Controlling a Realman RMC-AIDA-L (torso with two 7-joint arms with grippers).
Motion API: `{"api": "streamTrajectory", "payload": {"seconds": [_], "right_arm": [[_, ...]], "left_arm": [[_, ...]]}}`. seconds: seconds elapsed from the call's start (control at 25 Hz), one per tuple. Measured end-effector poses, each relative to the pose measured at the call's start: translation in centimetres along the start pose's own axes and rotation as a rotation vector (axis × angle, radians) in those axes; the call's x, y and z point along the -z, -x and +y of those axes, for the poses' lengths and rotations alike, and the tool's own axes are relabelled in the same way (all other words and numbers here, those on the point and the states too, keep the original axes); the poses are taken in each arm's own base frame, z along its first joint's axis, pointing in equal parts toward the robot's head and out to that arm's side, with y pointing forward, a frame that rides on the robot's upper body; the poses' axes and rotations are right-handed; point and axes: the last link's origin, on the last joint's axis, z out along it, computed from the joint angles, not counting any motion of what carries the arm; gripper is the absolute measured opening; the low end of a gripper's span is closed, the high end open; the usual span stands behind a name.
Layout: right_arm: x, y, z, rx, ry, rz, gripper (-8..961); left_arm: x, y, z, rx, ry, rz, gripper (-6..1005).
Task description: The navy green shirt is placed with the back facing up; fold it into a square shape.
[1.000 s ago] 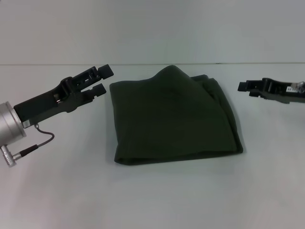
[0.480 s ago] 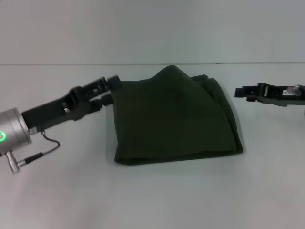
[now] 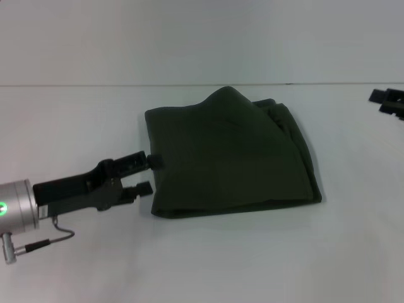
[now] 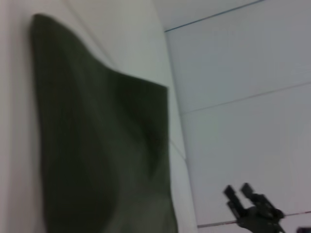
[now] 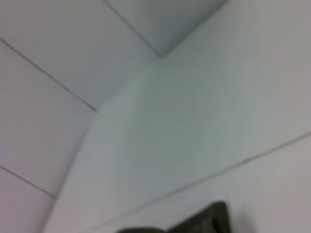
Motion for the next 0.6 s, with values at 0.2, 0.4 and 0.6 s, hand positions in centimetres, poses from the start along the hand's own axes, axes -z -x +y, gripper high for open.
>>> {"api": "streamTrajectory", "payload": {"seconds": [0.2, 0.4, 0.6], "right_arm": [[1.1, 0.1, -0.4, -0.017, 0.027, -0.042, 493], [1.1, -0.2, -0.4, -0.013, 0.029, -0.028, 493], [1.2, -0.6, -0.6, -0.019, 0.028, -0.020, 493]], "left_arm": [[-0.2, 0.8, -1.0, 0.095, -0.031, 0.005, 932], [-0.7, 1.2, -2.0, 0.151, -0.062, 0.034, 930], [-0.5, 1.5, -3.1, 0.175, -0.105, 0.055, 931]]}}
